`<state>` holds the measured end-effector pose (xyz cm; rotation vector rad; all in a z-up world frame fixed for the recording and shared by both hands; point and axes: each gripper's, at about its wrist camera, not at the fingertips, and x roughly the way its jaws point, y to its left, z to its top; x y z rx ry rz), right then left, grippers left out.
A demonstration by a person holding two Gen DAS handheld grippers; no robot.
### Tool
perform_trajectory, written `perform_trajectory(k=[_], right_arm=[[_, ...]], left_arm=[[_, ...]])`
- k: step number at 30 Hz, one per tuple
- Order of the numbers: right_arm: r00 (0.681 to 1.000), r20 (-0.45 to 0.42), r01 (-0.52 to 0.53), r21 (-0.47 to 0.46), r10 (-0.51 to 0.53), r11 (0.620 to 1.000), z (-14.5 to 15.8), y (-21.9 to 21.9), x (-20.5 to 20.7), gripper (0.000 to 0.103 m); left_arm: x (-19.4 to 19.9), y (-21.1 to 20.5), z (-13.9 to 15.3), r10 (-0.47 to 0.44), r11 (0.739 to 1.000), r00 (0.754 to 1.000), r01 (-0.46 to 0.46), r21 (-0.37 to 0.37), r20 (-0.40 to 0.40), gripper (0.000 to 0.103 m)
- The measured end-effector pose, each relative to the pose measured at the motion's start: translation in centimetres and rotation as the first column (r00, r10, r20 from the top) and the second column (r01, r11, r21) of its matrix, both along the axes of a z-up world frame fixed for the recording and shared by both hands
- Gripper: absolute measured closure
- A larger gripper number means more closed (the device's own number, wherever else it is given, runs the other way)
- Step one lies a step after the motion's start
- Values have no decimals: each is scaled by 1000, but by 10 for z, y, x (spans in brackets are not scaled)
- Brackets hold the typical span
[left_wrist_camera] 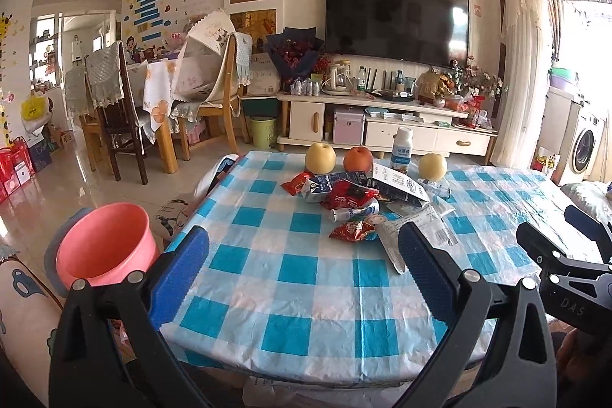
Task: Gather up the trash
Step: 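Move both tools toward the pile of wrappers on the table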
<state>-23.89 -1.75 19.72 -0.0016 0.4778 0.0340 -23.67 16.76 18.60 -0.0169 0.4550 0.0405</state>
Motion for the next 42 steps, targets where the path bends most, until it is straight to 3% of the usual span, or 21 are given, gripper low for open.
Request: perform_trajectory(k=[17,32,42], right_arm=[[999,29,-39,-3,39,999,13,20,-17,4],[994,-7,-106,-41,106,993,-26,26,0,4],[995,-75,-66,59,71,996,-50,-7,29,5]], left_arm=[[-9,14,-6,44,999,999,-44,2,9,3],[14,8,-41,42,999,997,-41,32,-58,3],[48,1,-73,-59,997,986,64,33,-153,3]])
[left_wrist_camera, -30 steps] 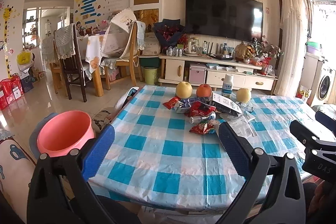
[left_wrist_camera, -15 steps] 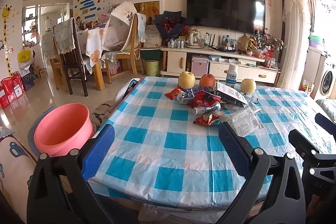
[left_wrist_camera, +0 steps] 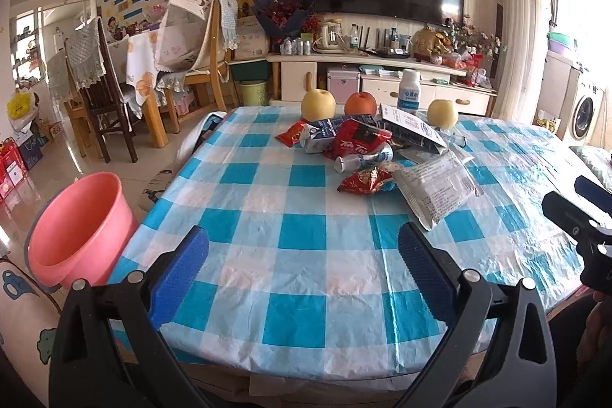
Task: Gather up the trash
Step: 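Move both tools toward the pile of wrappers on the table, then grasp the red snack packet with the left tool while the right tool grasps the white barcode packet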
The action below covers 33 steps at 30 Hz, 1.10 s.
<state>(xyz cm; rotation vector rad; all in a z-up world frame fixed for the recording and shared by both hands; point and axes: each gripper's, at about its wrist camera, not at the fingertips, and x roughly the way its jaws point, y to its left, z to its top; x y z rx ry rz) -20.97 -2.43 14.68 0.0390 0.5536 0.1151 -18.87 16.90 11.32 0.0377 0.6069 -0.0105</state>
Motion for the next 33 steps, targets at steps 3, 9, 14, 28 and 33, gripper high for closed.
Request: perform_trajectory(k=[3,9,14,28,33], right_arm=[[1000,-21,16,40,-15,999,-6,-13,10,8],[998,-51,36,94,-32,995,-16,-36,34,20],[994,-112,22,149,-6,989,-29,-49,66,20],[920,-359,-5,391,157,920,-88,-49,146,40],[892,-416,55,491,178,869,-105,-56,159,40]], left_arm=[[16,-5,-6,-44,999,999,44,0,-24,3],[55,-15,-15,-130,991,990,128,-42,-54,3],[88,-26,-31,-172,983,979,164,-84,-108,3],[170,-37,-69,-221,967,953,185,-175,-208,4],[188,-36,-81,-230,964,943,187,-190,-239,5]])
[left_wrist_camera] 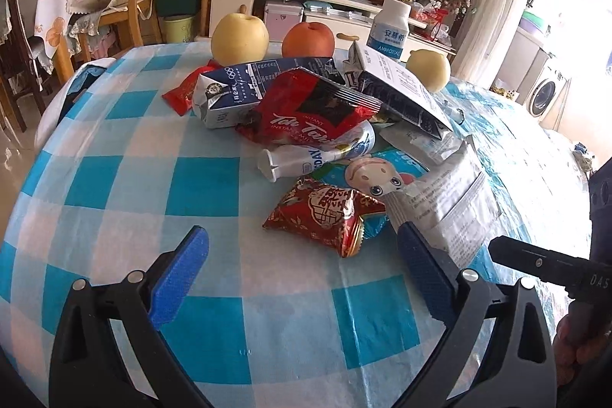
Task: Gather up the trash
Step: 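Grasp the red snack packet with the left tool while the right tool grasps the white barcode packet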
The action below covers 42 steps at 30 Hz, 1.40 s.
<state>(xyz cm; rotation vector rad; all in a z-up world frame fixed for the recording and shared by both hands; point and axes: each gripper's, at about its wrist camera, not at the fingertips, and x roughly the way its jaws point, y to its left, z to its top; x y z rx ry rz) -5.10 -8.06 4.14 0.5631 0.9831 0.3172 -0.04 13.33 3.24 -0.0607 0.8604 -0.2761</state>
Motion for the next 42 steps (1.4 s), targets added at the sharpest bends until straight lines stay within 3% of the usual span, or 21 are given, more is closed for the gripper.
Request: perform_trajectory(k=[4,7,12,14,25,33,36,42], right_arm=[[1000,-14,8,43,-8,999,-2,-2,7,39],[1000,-25,19,31,-18,999,-4,1,13,25],[999,3,50,39,-50,998,-1,3,27,16],[998,8,66,55,-67,996,0,3,34,13],[990,83,124,-136,-114,983,-3,32,76,6],[997,73,43,-294,-22,955,-7,57,85,8],[998,66,27,-304,-7,952,-8,56,83,19],[998,59,14,-302,4,953,-6,56,80,25]], left_arm=[[14,-1,-6,-17,1000,1000,17,-3,-23,13],[24,0,-15,-17,1000,998,16,-15,-65,23],[28,-4,-20,-32,999,997,29,-39,-70,34],[26,-6,-20,-33,998,997,29,-53,-74,35],[10,-19,-18,-81,994,994,76,-77,-68,41],[7,-10,-21,-73,995,996,68,-76,-59,42],[9,1,-21,-49,994,997,42,-101,-66,46],[8,16,-17,-18,991,997,8,-137,-70,48]])
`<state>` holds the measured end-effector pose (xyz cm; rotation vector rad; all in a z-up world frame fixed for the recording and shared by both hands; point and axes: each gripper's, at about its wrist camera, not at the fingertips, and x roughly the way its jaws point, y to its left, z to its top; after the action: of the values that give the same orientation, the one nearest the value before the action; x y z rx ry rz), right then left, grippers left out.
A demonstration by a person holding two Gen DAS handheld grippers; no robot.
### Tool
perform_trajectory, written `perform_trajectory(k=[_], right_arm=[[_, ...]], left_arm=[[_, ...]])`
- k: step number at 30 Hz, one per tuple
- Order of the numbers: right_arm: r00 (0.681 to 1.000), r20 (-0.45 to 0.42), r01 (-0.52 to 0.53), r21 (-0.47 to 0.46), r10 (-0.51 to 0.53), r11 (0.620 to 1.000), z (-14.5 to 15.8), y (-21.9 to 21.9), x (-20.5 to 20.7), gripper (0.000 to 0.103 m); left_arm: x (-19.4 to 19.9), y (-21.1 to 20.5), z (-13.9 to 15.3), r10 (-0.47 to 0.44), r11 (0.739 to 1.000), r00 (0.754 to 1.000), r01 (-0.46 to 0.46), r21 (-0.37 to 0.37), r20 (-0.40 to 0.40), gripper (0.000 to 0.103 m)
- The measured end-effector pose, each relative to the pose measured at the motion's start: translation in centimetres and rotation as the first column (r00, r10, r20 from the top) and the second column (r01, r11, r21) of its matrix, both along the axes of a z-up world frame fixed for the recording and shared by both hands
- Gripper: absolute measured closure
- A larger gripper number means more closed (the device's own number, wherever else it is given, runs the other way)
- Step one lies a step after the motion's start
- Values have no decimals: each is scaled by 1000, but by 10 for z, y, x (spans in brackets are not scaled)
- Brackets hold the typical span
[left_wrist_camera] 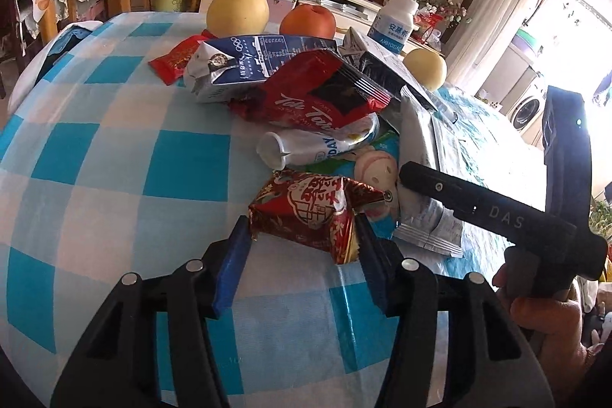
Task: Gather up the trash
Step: 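Grasp the red snack packet with the left tool while the right tool grasps the white barcode packet, then lift the red packet with the left tool while the right tool lifts the white packet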
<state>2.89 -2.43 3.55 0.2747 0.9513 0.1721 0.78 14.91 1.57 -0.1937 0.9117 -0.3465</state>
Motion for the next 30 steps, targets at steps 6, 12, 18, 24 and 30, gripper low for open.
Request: perform_trajectory(k=[6,12,18,24,30], right_arm=[[1000,16,16,5,-16,1000,4,-6,-8,29],[998,52,22,-1,-22,1000,10,-7,-23,39],[996,82,26,-16,-25,1000,18,-8,-35,52],[994,102,42,-41,-38,998,25,-10,-44,66],[996,75,45,-57,-40,997,24,-6,-47,55]], left_arm=[[-8,13,13,23,1000,999,-23,-11,37,48],[-18,28,25,51,998,996,-49,-30,68,48],[-35,36,41,52,998,991,-48,-29,127,48],[-49,37,54,46,999,982,-44,-16,183,48],[-59,42,63,46,999,978,-42,-26,203,48]])
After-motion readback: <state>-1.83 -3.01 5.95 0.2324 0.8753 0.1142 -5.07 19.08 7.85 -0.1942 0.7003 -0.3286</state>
